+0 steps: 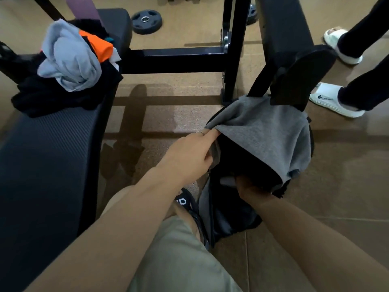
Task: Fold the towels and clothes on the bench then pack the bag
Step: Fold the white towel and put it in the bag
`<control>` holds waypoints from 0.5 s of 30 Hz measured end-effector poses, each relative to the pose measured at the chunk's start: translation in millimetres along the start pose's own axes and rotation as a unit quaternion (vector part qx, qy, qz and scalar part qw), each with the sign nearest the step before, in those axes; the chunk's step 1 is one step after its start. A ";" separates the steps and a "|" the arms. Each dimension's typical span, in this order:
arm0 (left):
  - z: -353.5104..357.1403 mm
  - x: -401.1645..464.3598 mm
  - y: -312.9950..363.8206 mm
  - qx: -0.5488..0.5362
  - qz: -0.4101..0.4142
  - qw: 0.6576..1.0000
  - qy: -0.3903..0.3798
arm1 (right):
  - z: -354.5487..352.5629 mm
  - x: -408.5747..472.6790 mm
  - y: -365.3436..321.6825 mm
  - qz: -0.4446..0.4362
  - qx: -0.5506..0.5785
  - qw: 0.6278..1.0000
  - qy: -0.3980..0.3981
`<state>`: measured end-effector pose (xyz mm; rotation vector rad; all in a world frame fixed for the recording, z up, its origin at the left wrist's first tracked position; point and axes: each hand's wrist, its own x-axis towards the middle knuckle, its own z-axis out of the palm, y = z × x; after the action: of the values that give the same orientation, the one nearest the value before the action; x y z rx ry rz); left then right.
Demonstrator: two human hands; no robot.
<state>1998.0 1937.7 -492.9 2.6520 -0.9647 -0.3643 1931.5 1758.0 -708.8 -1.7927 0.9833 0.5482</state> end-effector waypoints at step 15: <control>-42.3 -46.1 -10.7 -0.044 0.012 0.999 -0.025 | 29.2 -112.7 -60.8 -0.248 -0.605 0.756 -0.030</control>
<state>1984.1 1983.6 -451.4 2.5608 -0.9722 -0.4579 1918.9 1838.6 -605.8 -2.9947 -0.0903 0.9984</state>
